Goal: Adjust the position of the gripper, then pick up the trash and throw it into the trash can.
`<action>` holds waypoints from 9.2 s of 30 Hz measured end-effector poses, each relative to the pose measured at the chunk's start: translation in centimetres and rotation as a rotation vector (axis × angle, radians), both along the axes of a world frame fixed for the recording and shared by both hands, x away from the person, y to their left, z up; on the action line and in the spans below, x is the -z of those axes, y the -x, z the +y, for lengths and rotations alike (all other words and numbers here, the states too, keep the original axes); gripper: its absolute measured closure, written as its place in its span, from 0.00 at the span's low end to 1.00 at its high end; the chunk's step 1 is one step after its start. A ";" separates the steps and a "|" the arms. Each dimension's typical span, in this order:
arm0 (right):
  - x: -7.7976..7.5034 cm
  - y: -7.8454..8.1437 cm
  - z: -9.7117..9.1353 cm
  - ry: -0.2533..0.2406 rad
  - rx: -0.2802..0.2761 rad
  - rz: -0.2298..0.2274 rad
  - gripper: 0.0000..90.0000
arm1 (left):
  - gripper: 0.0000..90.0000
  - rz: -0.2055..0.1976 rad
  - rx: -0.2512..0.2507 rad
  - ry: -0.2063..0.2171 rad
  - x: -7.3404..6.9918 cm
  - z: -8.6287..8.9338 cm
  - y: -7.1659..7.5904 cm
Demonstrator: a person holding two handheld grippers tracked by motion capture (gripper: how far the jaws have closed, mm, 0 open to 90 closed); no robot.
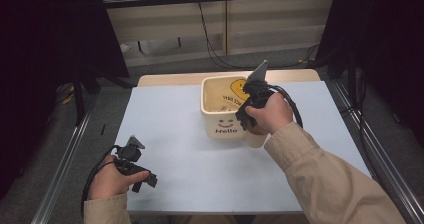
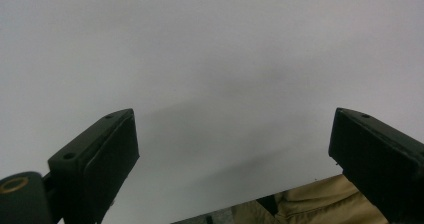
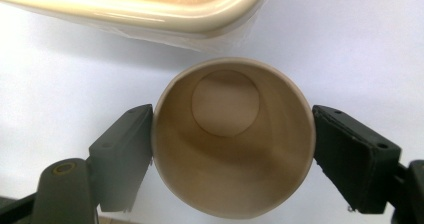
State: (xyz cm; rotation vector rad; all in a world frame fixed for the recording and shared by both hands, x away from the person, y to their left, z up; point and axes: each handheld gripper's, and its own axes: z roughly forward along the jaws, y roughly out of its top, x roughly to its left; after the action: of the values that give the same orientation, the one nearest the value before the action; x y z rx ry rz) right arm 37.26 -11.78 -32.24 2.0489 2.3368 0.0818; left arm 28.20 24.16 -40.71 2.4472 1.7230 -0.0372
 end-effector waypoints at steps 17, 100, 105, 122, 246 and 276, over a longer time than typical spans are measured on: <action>-6.2 -0.5 -0.4 0.013 -0.035 -0.019 0.22 | 0.06 0.002 -0.009 0.010 0.1 -0.2 0.0; -16.5 -7.0 2.7 0.002 -0.093 -0.102 0.22 | 0.06 0.002 0.024 0.023 0.2 -0.1 -0.3; -16.1 -7.2 2.9 0.008 -0.101 -0.104 0.22 | 0.06 0.003 0.023 0.027 0.2 -0.2 -0.3; -14.3 -7.5 4.4 0.003 -0.135 -0.094 0.22 | 0.06 -0.015 0.029 0.026 0.0 -0.1 -0.2; -8.2 -0.8 -9.1 0.056 -0.112 -0.103 0.08 | 0.06 -0.042 0.050 0.032 -0.8 -0.5 -0.1; 6.3 8.7 -15.1 0.066 -0.154 -0.045 0.08 | 0.05 -0.035 0.032 0.034 -0.9 -0.6 -0.2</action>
State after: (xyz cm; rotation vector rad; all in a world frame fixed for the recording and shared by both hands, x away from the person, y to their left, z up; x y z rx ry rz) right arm 28.59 -26.83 -38.58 1.8165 2.4317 0.0540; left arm 28.38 23.56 -39.77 2.4361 1.6554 -0.0267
